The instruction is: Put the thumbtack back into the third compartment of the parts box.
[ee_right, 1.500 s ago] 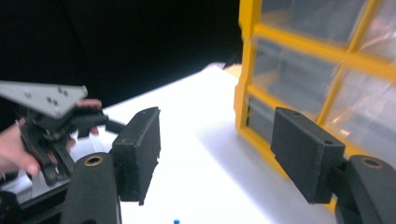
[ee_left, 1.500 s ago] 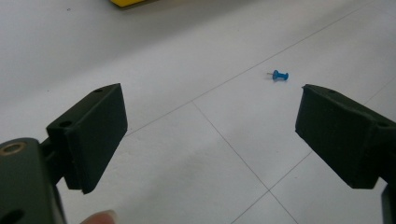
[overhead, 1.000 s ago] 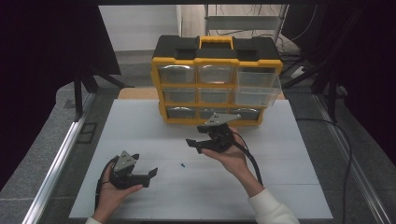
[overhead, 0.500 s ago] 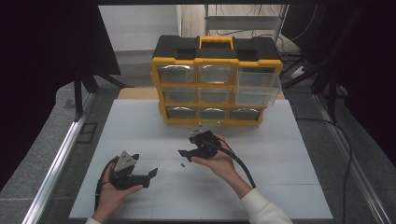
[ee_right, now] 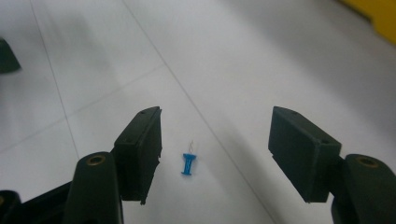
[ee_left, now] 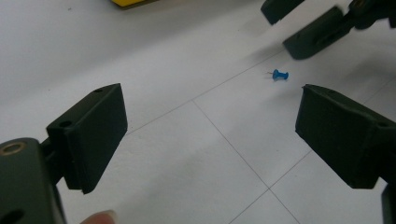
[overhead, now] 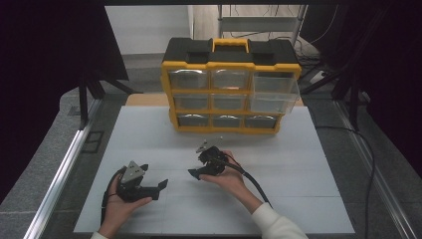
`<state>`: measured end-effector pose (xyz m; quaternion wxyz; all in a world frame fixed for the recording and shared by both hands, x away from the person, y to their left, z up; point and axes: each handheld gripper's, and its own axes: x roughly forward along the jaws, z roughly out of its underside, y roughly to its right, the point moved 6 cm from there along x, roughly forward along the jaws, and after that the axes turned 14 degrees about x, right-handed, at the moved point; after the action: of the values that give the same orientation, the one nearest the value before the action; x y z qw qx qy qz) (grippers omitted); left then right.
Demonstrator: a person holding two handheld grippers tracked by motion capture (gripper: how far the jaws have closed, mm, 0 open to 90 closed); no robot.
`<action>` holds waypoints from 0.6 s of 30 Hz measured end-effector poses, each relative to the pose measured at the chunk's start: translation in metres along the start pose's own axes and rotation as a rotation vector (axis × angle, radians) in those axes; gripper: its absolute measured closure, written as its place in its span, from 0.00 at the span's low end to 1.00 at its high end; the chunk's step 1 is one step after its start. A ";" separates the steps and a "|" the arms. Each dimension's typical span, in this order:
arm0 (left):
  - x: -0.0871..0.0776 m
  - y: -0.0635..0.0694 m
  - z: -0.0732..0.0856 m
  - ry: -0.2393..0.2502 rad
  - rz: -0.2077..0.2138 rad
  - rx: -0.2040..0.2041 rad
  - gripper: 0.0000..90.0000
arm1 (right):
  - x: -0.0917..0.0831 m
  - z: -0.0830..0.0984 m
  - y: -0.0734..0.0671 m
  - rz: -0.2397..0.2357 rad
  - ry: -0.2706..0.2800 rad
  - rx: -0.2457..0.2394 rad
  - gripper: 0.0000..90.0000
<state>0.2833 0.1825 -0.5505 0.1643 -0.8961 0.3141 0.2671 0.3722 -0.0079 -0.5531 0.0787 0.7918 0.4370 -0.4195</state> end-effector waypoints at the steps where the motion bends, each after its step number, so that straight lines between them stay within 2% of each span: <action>1: 0.000 0.000 0.000 0.000 0.000 0.000 0.11 | 0.003 0.002 0.000 0.008 -0.010 -0.008 0.39; 4: 0.000 0.000 0.000 0.000 0.000 -0.001 0.11 | 0.010 0.007 -0.001 0.029 -0.043 -0.037 0.39; 9: 0.000 0.000 0.000 0.000 -0.001 0.000 0.11 | 0.016 0.011 -0.004 0.047 -0.067 -0.063 0.43; 11: 0.000 0.000 0.000 0.000 -0.001 0.000 0.11 | 0.016 0.013 -0.005 0.044 -0.075 -0.065 0.48; 15: 0.000 0.000 0.000 0.000 -0.001 0.000 0.11 | 0.017 0.016 -0.009 0.070 -0.097 -0.114 0.58; 18: 0.000 0.000 0.000 0.000 -0.001 0.001 0.11 | 0.017 0.016 -0.011 0.072 -0.105 -0.108 0.70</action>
<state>0.2829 0.1827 -0.5503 0.1648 -0.8963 0.3135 0.2670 0.3586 0.0014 -0.5729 0.1592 0.7783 0.4255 -0.4333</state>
